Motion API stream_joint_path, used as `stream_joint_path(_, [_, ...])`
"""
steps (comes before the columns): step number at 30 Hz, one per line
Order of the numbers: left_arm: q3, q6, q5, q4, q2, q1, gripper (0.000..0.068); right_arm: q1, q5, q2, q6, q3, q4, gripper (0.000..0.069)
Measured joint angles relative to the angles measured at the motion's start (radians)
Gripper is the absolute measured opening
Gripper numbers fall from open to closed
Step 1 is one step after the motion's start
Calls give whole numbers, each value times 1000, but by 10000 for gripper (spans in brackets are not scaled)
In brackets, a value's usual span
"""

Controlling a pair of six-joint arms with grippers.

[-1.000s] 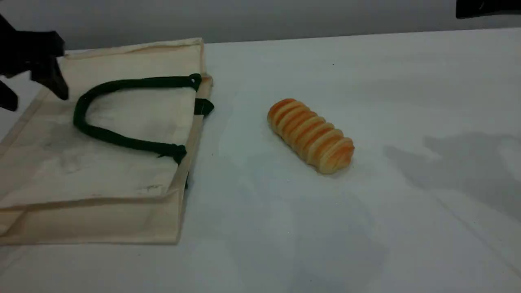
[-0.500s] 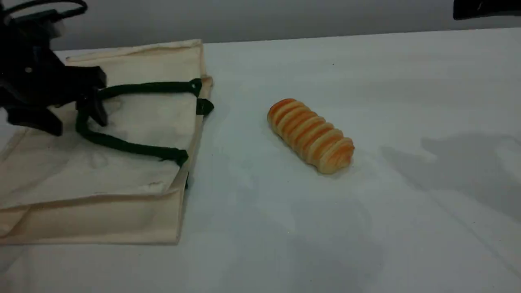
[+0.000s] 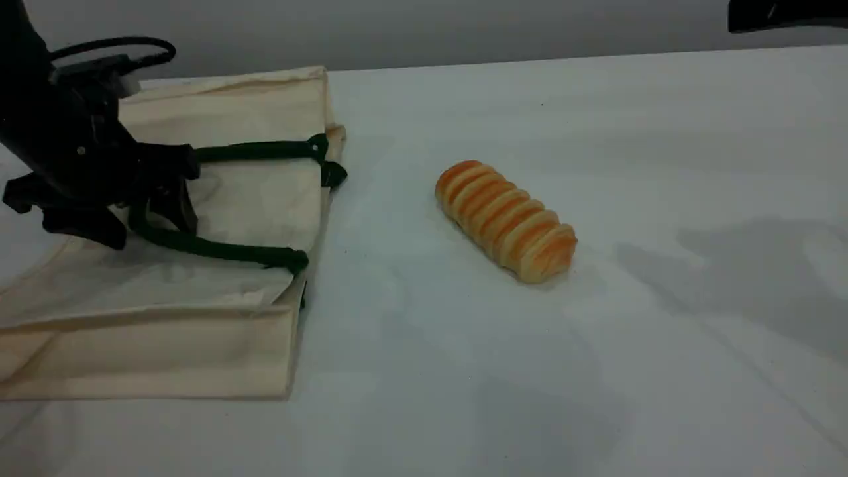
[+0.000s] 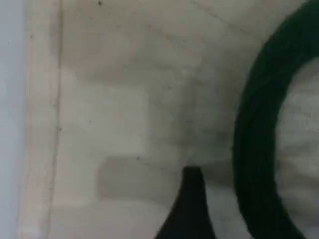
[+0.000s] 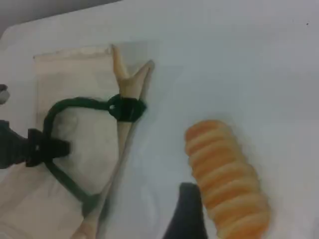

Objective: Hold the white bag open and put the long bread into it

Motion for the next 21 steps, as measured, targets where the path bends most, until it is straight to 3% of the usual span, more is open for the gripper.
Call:
stream_joint_path(3, [0,0,0,1,1,1,549,0,1,0,0,0,0,558])
stream_joint_path(6, [0,-1,0,3,2,1,449,0,1,0,0,0,0,558])
stream_joint_path(12, [0,-3,-19,0,2,1,94,0,0,0,-20,0,0,558])
stream_joint_path(16, [0,-4,-9,0,-23,1,83,0,0,5,-24,0,0,558])
stream_joint_path(21, [-55,24,93,0,-124,1,83,0,-3,51,-60,0,13,558])
